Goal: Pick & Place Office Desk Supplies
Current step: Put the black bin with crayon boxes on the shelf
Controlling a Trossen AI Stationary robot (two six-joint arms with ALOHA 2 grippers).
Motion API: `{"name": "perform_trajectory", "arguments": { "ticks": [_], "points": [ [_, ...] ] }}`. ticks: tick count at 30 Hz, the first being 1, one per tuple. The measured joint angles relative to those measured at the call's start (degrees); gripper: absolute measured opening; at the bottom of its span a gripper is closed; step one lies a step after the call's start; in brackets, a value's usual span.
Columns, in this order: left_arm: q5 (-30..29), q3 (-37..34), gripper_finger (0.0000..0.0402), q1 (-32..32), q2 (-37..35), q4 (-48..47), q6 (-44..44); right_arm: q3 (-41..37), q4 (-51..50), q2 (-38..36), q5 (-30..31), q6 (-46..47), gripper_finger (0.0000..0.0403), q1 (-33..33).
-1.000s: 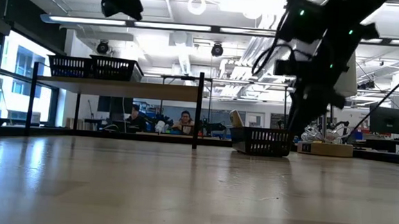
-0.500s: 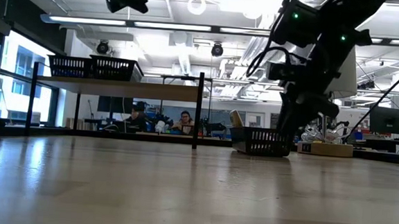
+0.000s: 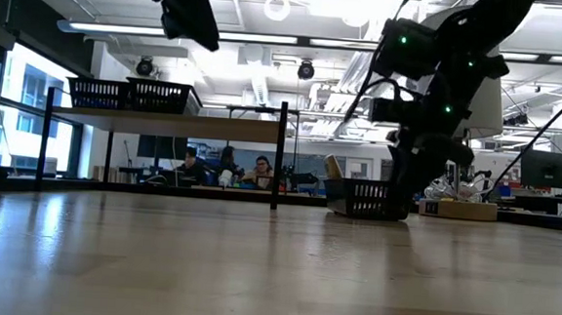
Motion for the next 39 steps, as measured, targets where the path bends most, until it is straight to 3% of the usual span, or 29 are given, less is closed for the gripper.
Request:
{"name": "perform_trajectory", "arguments": {
  "ticks": [7,14,19,25,33,39],
  "points": [
    [0.5,0.0,0.0103,0.0,2.7,0.3,0.0,0.0,-0.1,3.5,-0.5,0.8,0.0126,1.4],
    [2.2,0.0,0.0103,-0.2,3.2,0.4,-1.4,0.0,-1.7,3.0,1.4,0.6,0.0016,4.3],
    [4.5,0.0,0.0103,-2.0,3.2,0.3,-2.9,3.3,-7.2,2.9,2.8,2.0,0.0003,6.8],
    [4.7,0.0,0.0103,-6.5,3.2,0.1,-5.9,13.8,-18.3,2.9,4.3,2.3,0.0003,10.3],
    [4.5,0.0,0.0103,-14.9,3.2,0.0,-13.7,33.7,-33.0,2.9,4.0,1.3,0.0003,12.6],
    [-0.4,0.0,0.0103,-22.2,3.2,0.0,-19.9,45.8,-35.6,3.9,6.1,-3.9,0.0003,12.3]
  ]
}}
